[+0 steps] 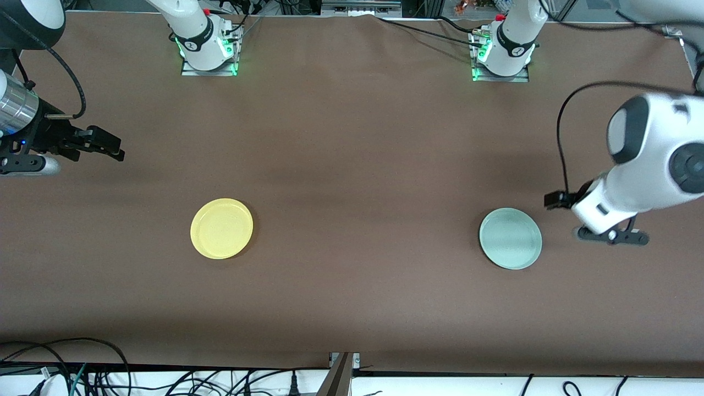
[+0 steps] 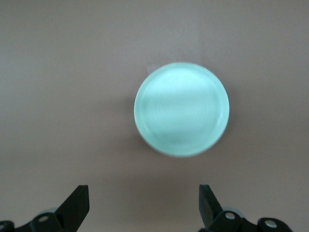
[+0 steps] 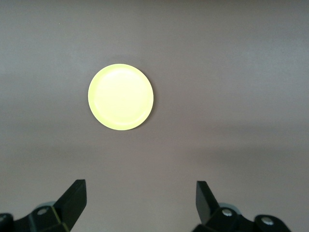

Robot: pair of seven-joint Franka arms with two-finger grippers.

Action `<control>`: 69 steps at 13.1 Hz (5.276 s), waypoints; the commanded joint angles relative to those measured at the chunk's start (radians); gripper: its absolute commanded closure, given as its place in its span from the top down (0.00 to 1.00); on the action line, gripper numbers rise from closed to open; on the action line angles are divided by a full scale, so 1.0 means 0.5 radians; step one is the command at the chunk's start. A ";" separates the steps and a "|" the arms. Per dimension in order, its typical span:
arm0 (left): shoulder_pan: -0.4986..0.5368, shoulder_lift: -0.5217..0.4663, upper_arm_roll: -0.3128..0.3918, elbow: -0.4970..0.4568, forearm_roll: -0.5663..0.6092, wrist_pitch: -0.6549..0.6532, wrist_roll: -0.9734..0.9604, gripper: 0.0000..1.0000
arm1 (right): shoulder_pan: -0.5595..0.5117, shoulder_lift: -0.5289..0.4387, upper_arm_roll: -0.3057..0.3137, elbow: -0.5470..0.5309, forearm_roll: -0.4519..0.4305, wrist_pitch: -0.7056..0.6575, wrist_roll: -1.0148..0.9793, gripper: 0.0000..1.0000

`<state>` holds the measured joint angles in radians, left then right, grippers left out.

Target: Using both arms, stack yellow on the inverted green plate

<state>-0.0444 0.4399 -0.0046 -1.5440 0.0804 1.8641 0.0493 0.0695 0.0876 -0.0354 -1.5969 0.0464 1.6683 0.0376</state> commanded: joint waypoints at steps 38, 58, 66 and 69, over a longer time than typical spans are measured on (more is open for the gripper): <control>-0.423 0.541 -0.006 0.642 0.737 -0.276 0.516 0.00 | 0.045 0.024 -0.003 0.021 -0.093 -0.048 -0.103 1.00; -1.795 1.111 -0.025 0.652 2.146 -1.163 -1.046 0.00 | 0.066 1.134 0.012 -0.012 0.027 0.882 -0.143 1.00; -1.853 1.108 -0.049 0.768 1.644 -0.894 -1.255 0.22 | 0.085 1.233 0.012 -0.153 0.030 1.170 -0.115 0.51; -1.731 1.093 -0.049 0.918 1.288 -0.710 -1.249 1.00 | 0.082 1.236 0.016 -0.147 0.033 1.158 -0.112 0.00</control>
<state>-0.9604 0.9877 -0.0225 -1.1474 0.8190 1.4702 -0.5755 0.1128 0.7125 -0.0295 -1.6578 0.0435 2.2363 -0.0153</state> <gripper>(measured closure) 0.652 0.564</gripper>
